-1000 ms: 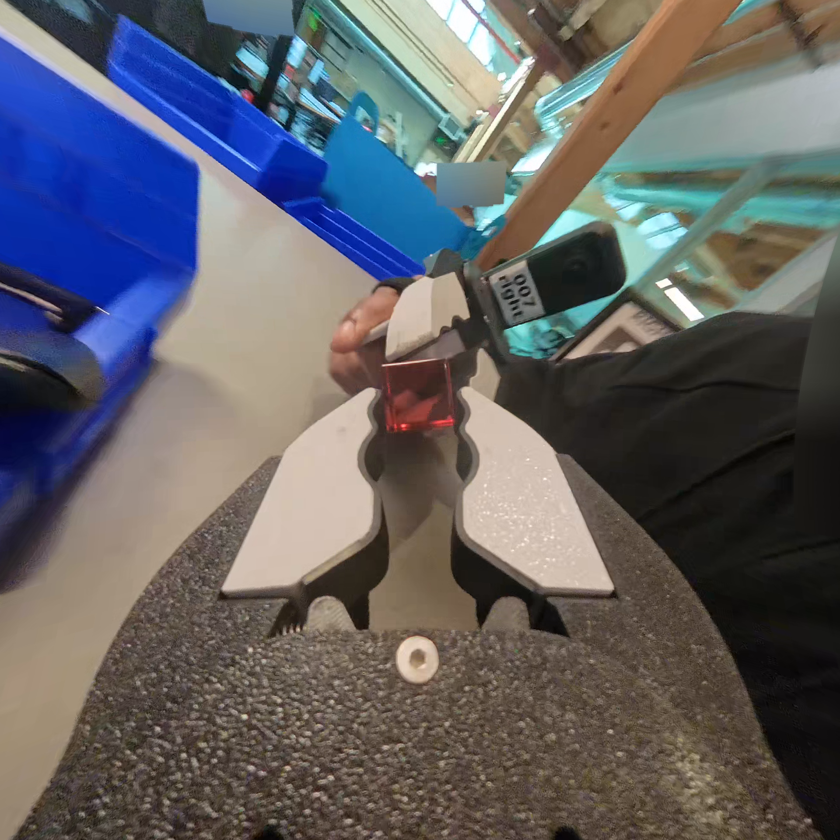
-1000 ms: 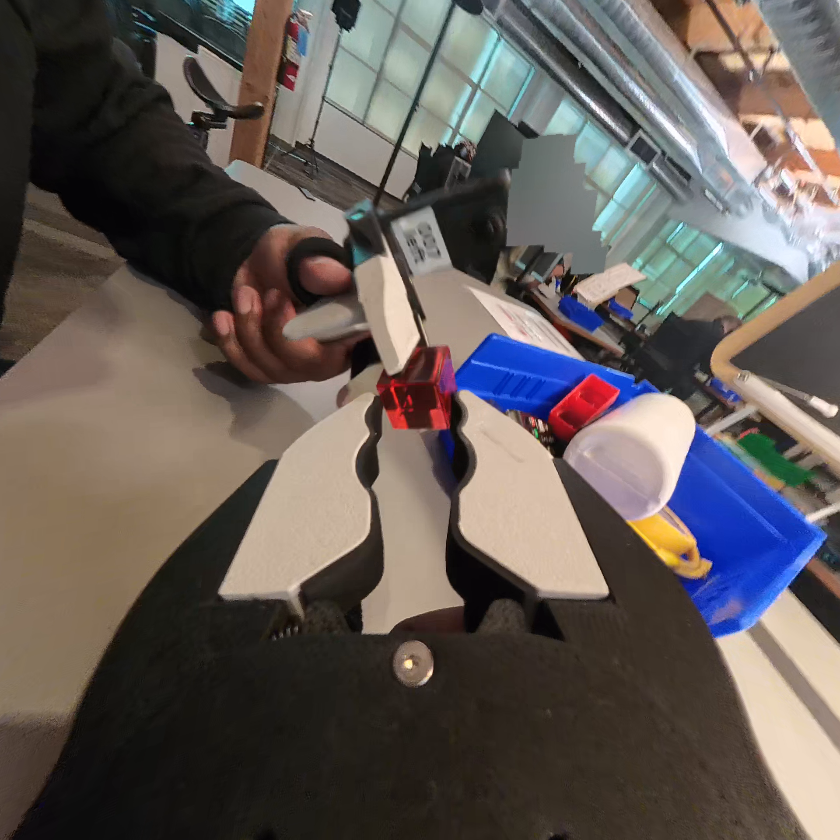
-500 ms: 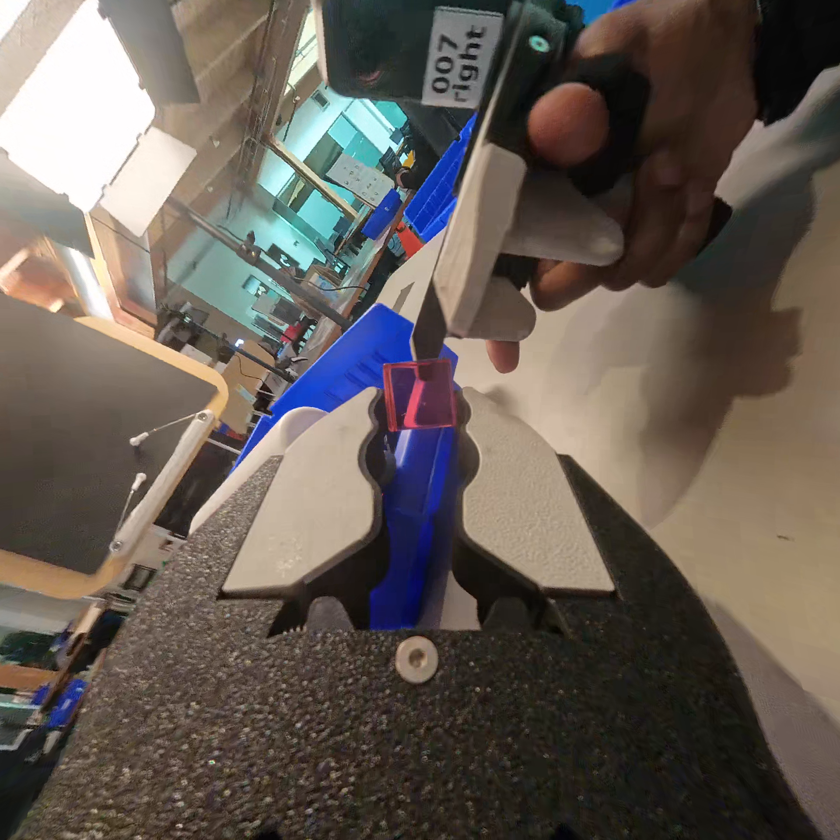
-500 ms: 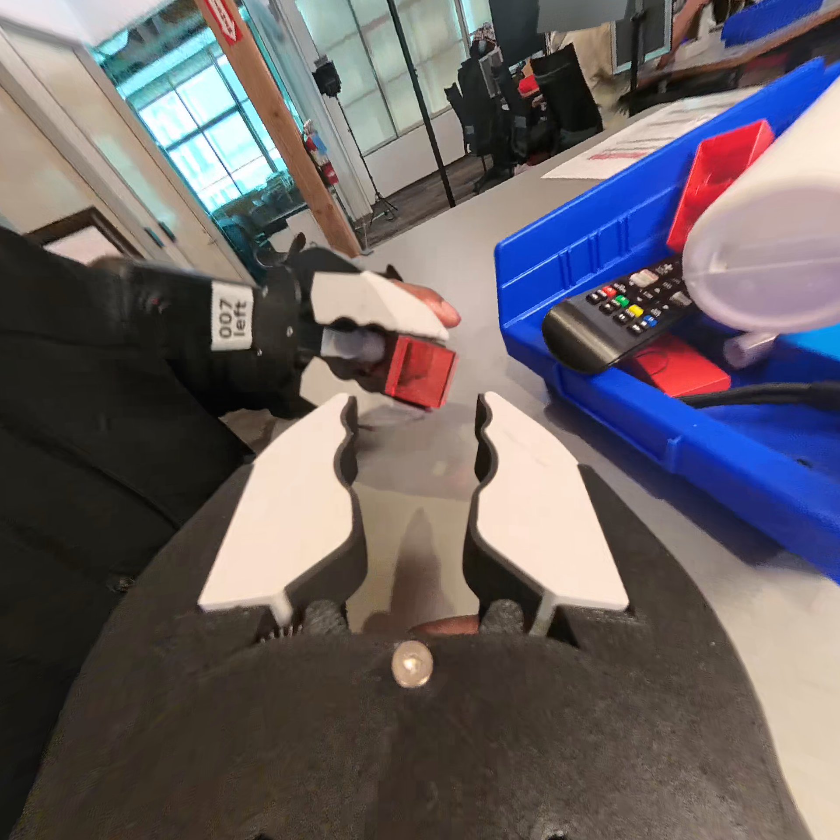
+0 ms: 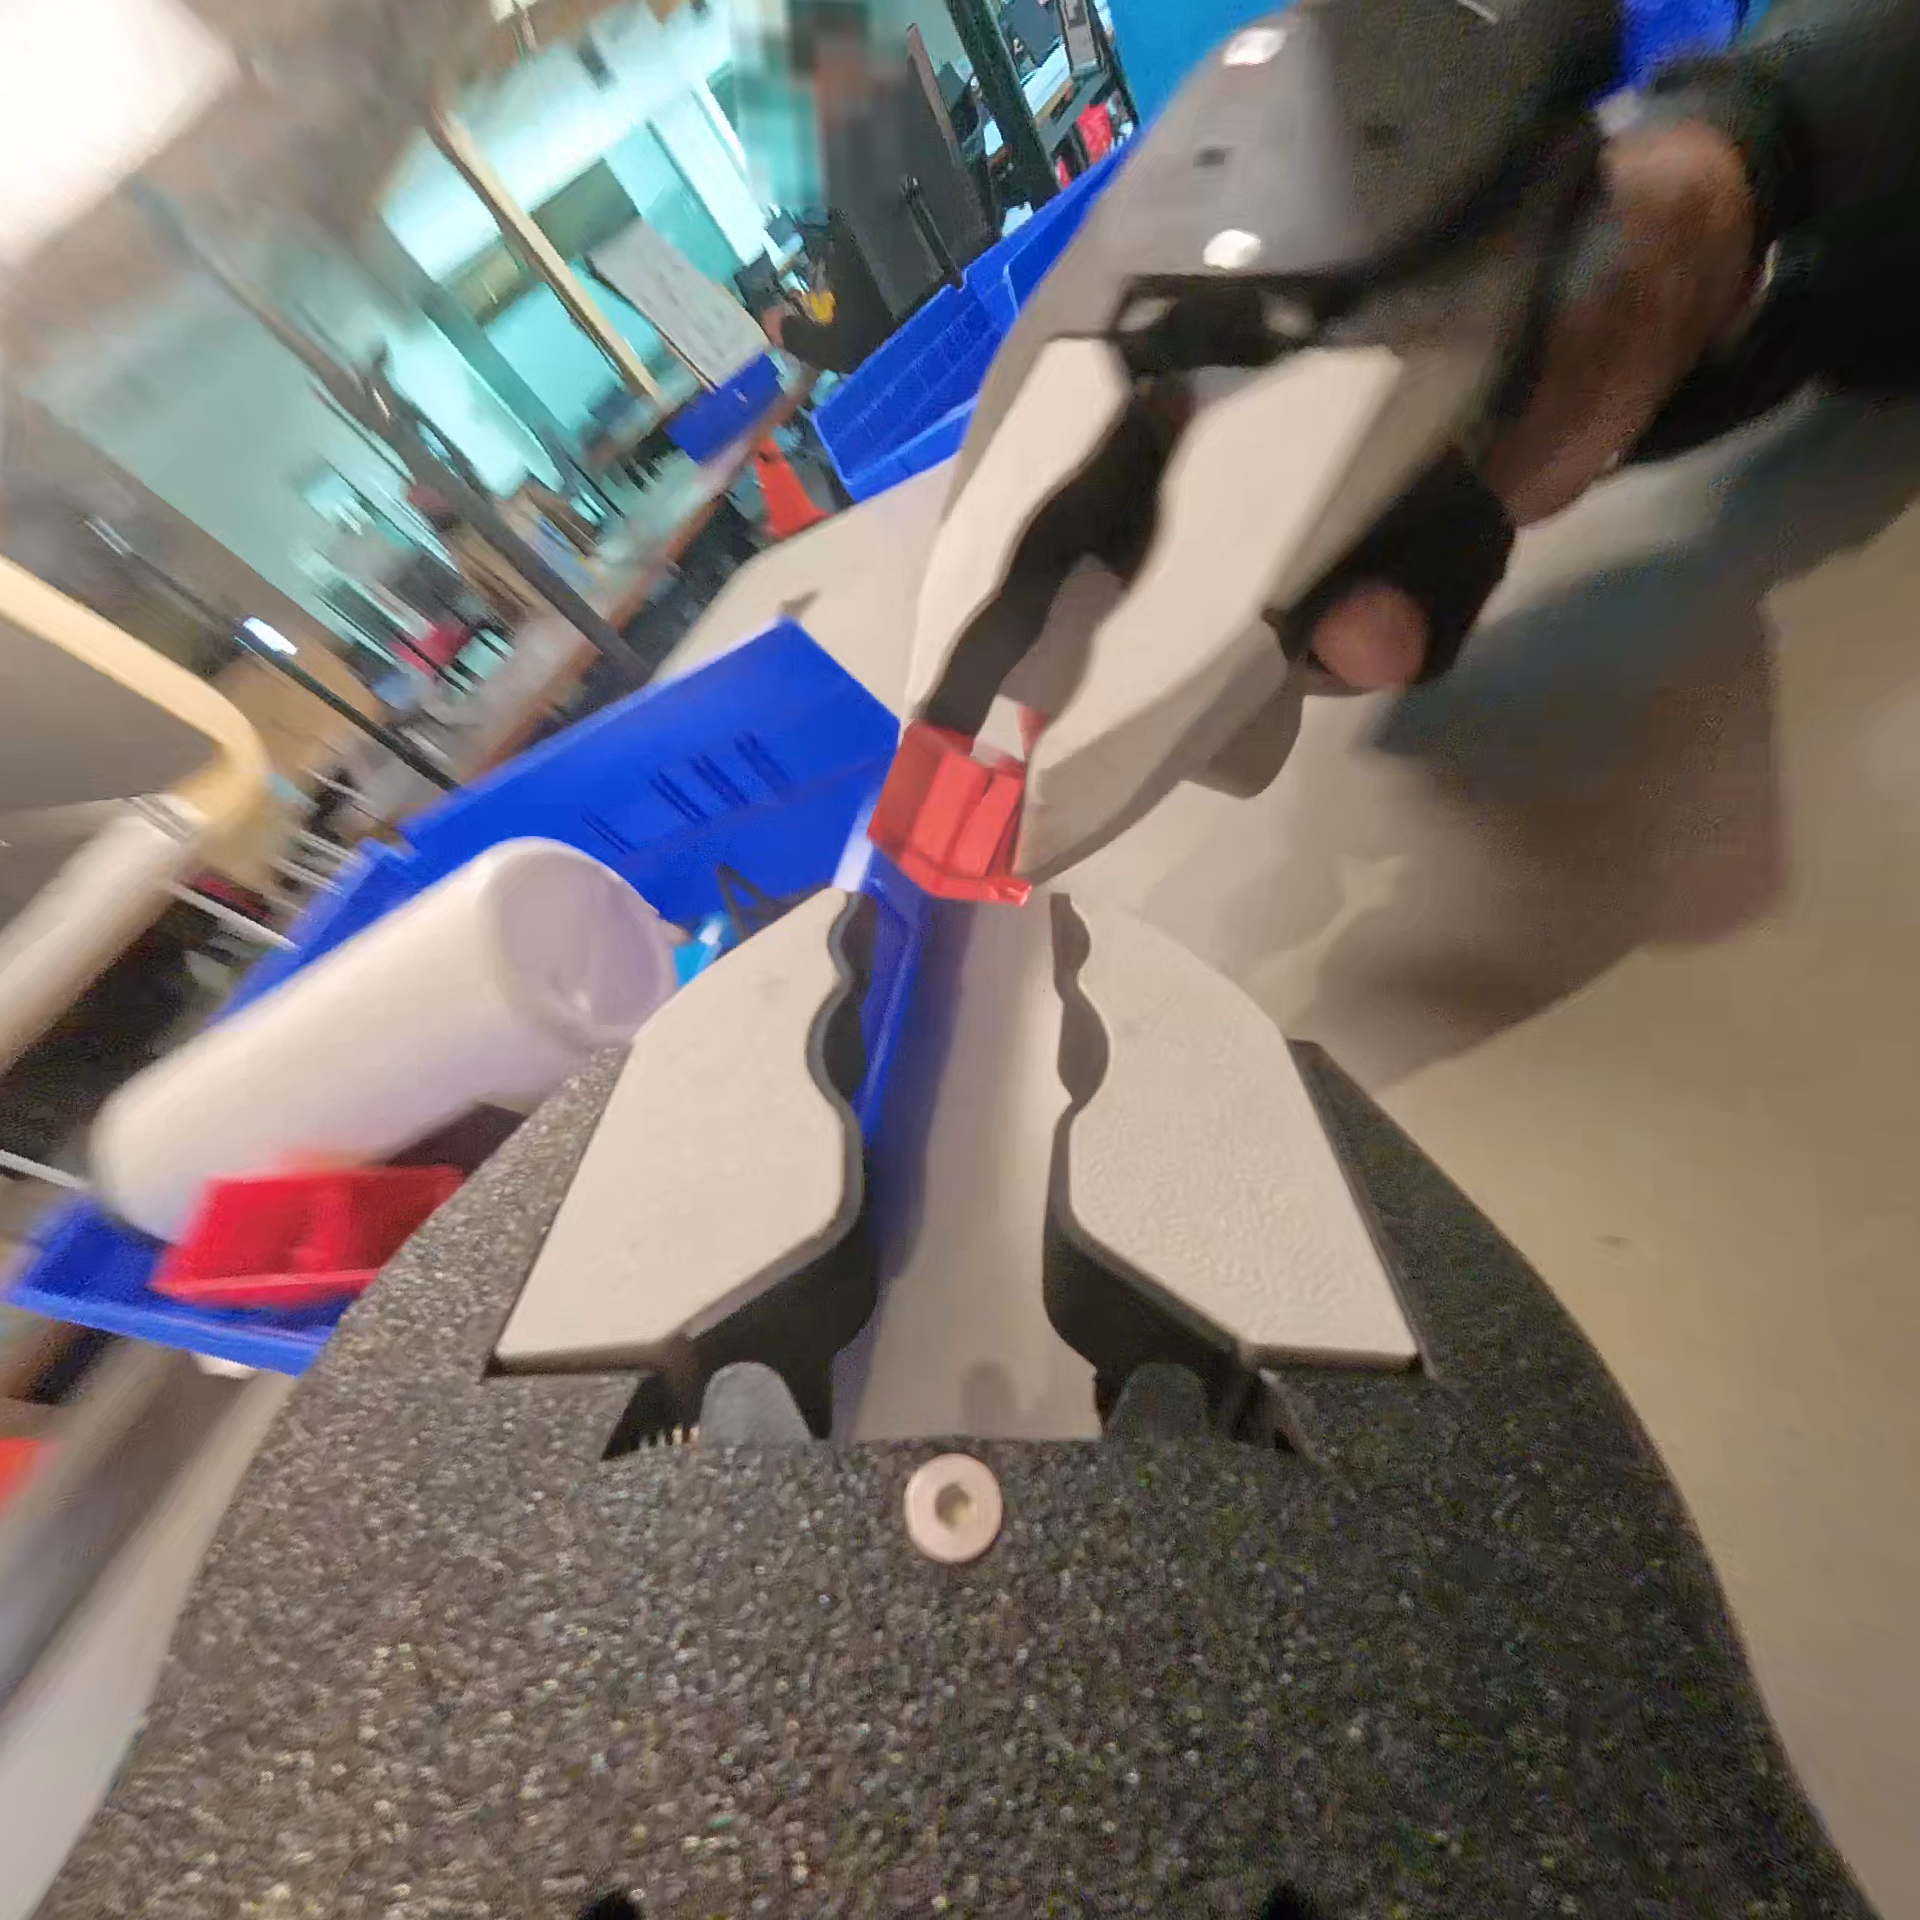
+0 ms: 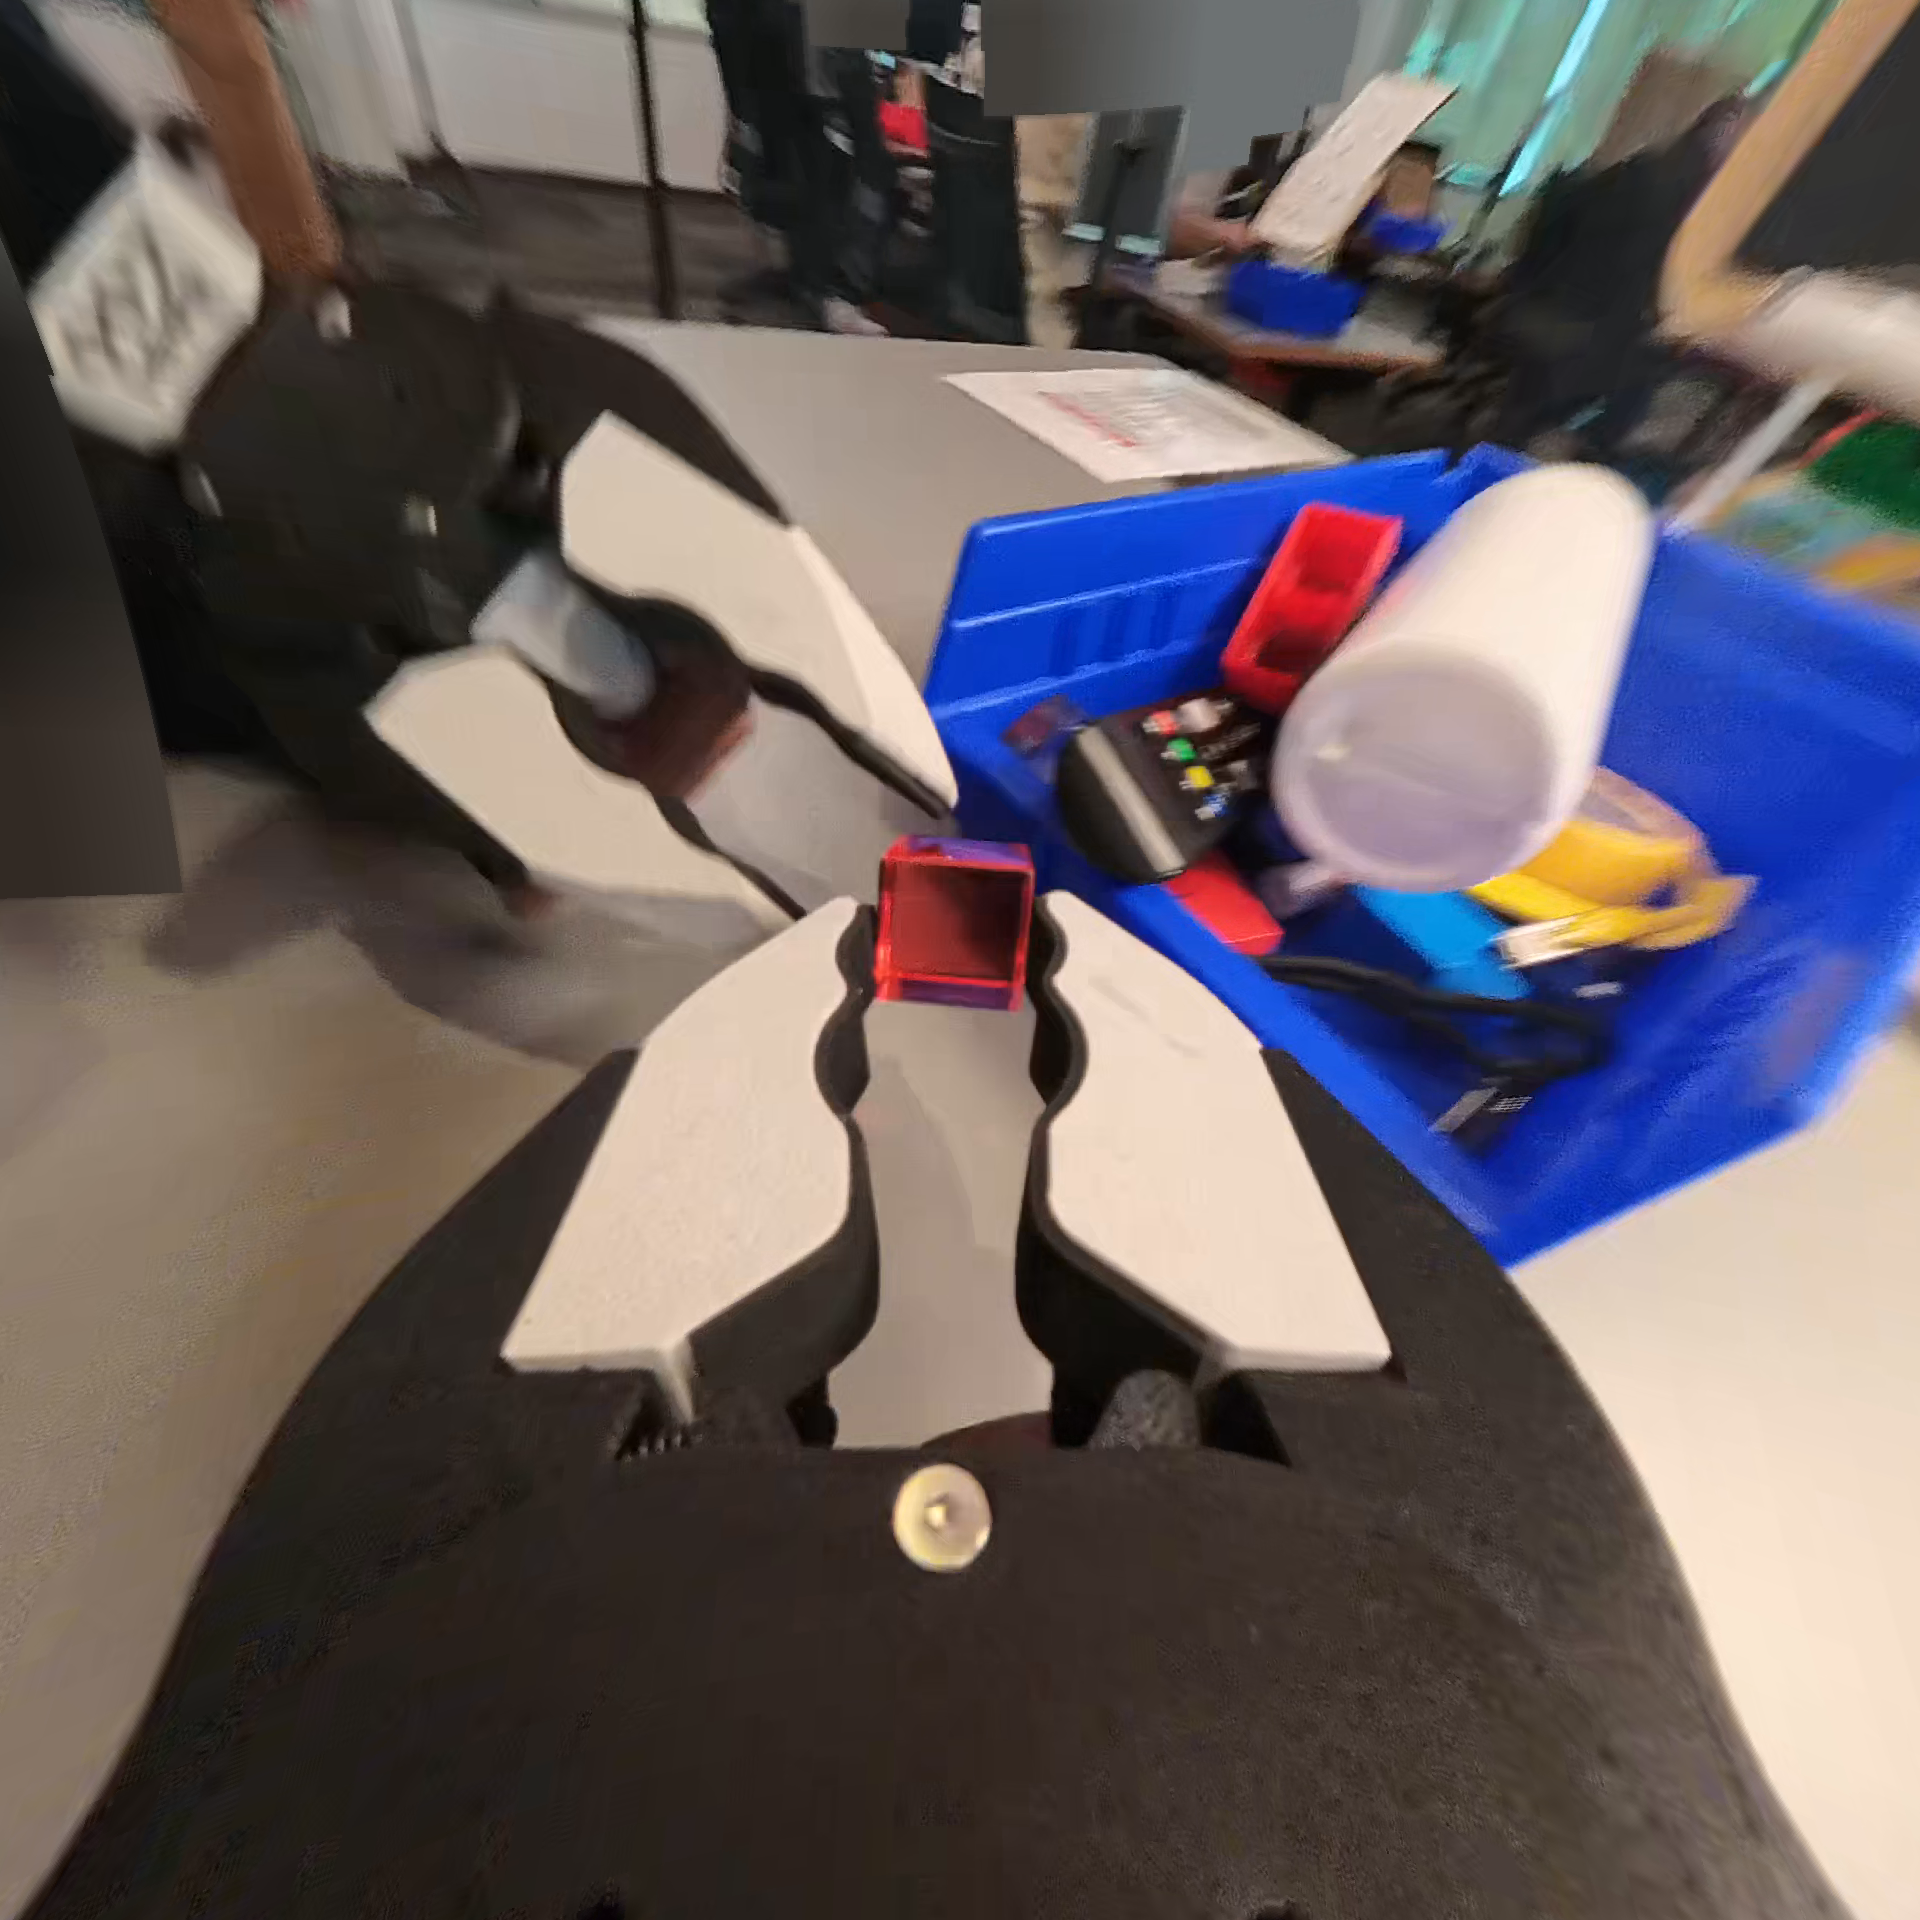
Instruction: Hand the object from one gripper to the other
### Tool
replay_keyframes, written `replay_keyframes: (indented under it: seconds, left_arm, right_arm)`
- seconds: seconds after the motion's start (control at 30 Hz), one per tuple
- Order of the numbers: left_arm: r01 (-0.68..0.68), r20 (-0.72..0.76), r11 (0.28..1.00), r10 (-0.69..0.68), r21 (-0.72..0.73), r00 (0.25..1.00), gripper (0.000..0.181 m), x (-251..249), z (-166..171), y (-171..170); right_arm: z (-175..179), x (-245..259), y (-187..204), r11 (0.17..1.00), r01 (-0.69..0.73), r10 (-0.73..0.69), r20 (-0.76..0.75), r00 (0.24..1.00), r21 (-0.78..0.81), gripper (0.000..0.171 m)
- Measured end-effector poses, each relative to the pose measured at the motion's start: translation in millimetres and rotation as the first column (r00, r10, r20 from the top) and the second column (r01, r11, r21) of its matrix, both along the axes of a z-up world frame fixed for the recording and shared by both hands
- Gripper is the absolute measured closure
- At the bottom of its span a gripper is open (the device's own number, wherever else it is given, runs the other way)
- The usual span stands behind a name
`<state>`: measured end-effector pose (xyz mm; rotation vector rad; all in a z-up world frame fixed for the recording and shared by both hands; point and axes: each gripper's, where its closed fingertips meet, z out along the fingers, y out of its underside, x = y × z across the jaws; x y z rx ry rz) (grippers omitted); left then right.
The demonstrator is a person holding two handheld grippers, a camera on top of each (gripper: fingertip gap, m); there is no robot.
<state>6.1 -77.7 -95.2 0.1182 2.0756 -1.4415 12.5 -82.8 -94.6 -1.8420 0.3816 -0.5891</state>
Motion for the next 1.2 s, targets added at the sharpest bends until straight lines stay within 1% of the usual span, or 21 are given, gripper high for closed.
replay_keyframes:
  seconds: [0.03,0.07,0.13,0.17,0.23,0.3,0.4,0.43,0.5,0.53,0.57,0.67,0.7,0.77,0.87,0.93,0.97,1.07,1.13,1.2]
  left_arm:
    - [0.004,-0.121,0.999,-0.009,-0.040,0.993,0.145,2,2,1]
    - [0.004,-0.248,0.996,-0.027,-0.092,0.968,0.145,3,5,2]
    - [-0.001,-0.486,0.982,-0.093,-0.189,0.869,0.142,2,11,2]
    - [-0.011,-0.570,0.974,-0.123,-0.225,0.813,0.140,2,12,2]
    - [-0.039,-0.659,0.964,-0.149,-0.261,0.737,0.137,3,12,1]
    - [-0.049,-0.690,0.969,-0.137,-0.243,0.710,0.134,2,4,-1]
    - [-0.042,-0.706,0.983,-0.100,-0.181,0.701,0.131,-4,-10,-8]
    - [-0.049,-0.709,0.986,-0.079,-0.158,0.701,0.133,-5,-15,-9]
    - [-0.054,-0.713,0.992,-0.047,-0.118,0.699,0.146,-7,-23,-11]
    - [-0.050,-0.714,0.991,-0.054,-0.124,0.698,0.152,-9,-22,-11]
    - [-0.057,-0.710,0.989,-0.058,-0.137,0.701,0.152,-9,-20,-11]
    - [-0.085,-0.717,0.972,-0.101,-0.218,0.690,0.153,-4,-10,-9]
    - [-0.101,-0.728,0.960,-0.128,-0.262,0.673,0.152,-2,-4,-8]
    - [-0.146,-0.756,0.913,-0.217,-0.381,0.617,0.153,3,11,-4]
    - [-0.240,-0.771,0.799,-0.378,-0.551,0.513,0.153,12,31,4]
    - [-0.295,-0.759,0.725,-0.467,-0.623,0.454,0.153,13,38,6]
    - [-0.312,-0.758,0.707,-0.490,-0.634,0.431,0.153,12,38,6]
    - [-0.307,-0.768,0.714,-0.511,-0.630,0.386,0.153,3,32,-4]
    - [-0.292,-0.772,0.723,-0.522,-0.626,0.362,0.153,-4,28,-9]
    - [-0.279,-0.783,0.739,-0.520,-0.613,0.340,0.153,-8,25,-12]
  right_arm:
    - [1,3,-4,0.998,0.035,-0.029,0.088,0.996,-0.060,0.144]
    - [2,6,-6,0.991,0.069,-0.049,0.168,0.985,-0.112,0.144]
    - [3,7,-8,0.975,0.120,-0.063,0.283,0.957,-0.188,0.144]
    - [1,7,-7,0.966,0.133,-0.058,0.316,0.947,-0.220,0.144]
    - [-6,5,-4,0.951,0.144,-0.038,0.358,0.933,-0.275,0.144]
    - [-11,3,1,0.941,0.144,-0.018,0.379,0.925,-0.308,0.144]
    - [-15,-1,7,0.932,0.137,0.008,0.397,0.918,-0.335,0.144]
    - [-15,-3,8,0.929,0.136,0.020,0.414,0.910,-0.345,0.143]
    - [-15,-7,11,0.919,0.134,0.053,0.453,0.890,-0.370,0.143]
    - [-15,-7,11,0.914,0.139,0.063,0.473,0.879,-0.380,0.144]
    - [-13,-8,11,0.915,0.145,0.064,0.490,0.870,-0.377,0.143]
    - [-3,-5,9,0.946,0.149,0.004,0.470,0.883,-0.289,0.143]
    - [2,-3,7,0.958,0.154,-0.030,0.451,0.892,-0.242,0.142]
    - [12,0,3,0.976,0.166,-0.096,0.408,0.908,-0.139,0.141]
    - [22,2,2,0.983,0.179,-0.156,0.357,0.921,-0.031,0.139]
    - [25,3,5,0.982,0.190,-0.182,0.340,0.923,0.009,0.137]
    - [25,2,8,0.981,0.194,-0.190,0.330,0.925,0.022,0.136]
    - [24,1,18,0.980,0.198,-0.195,0.323,0.926,0.024,0.133]
    - [24,1,22,0.978,0.210,-0.202,0.347,0.916,0.014,0.129]
    - [24,2,20,0.976,0.217,-0.200,0.381,0.903,0.000,0.132]
